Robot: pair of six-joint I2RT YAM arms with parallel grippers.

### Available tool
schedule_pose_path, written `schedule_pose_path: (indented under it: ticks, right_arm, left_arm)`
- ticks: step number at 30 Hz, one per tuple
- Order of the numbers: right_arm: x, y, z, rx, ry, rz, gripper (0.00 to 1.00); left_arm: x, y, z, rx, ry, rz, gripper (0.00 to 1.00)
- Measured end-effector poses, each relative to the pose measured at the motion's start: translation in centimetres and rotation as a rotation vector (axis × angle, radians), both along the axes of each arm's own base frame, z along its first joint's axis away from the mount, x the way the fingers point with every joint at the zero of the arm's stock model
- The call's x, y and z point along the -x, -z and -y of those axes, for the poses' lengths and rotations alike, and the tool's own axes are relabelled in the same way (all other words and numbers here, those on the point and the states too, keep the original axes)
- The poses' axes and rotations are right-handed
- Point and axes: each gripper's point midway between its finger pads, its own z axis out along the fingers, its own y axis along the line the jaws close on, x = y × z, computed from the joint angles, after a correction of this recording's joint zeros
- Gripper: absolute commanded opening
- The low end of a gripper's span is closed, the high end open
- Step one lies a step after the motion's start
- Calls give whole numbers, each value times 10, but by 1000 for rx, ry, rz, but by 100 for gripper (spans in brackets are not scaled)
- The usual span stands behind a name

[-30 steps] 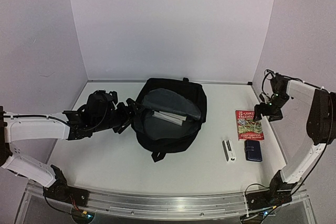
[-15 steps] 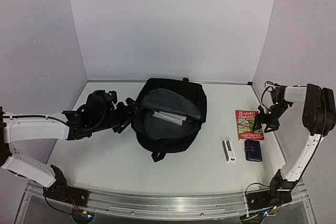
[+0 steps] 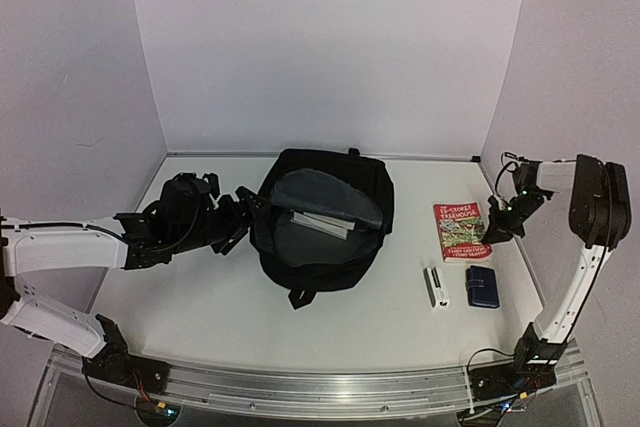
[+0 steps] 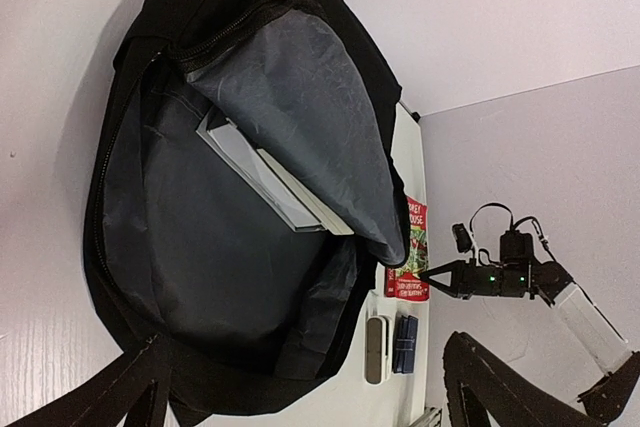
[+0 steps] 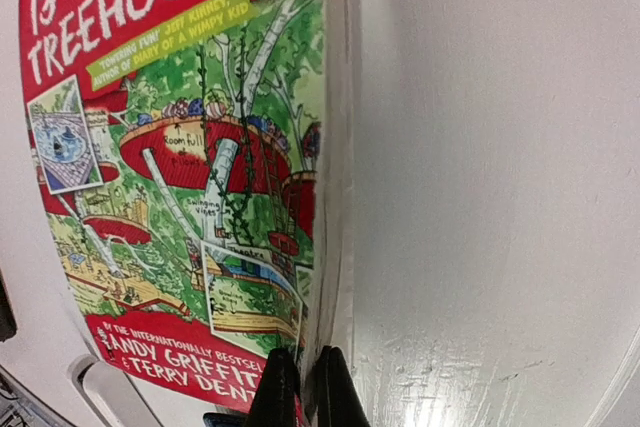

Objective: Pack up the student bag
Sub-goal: Pick up the book from the center of the board.

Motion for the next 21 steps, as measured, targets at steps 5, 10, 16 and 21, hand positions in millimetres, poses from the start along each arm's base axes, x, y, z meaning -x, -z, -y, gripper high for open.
schedule_pose_path:
  ticks: [5,10,16,21]
  right_arm:
    - [-18,-14,-5,-5,-11,55,0]
    - [-35,-37,-15,-1,-45,122,0]
    - [-48,-87,-37,6,-127,237,0]
    - [-46,-128,-54,-8,-199,321,0]
  left_arm:
    - [0,0,0,0,0,0,95]
    - [0,0,0,-1,0,0,95]
    - [1,2,0,-15,9,4,100]
    - [4,1,3,-59,54,11,100]
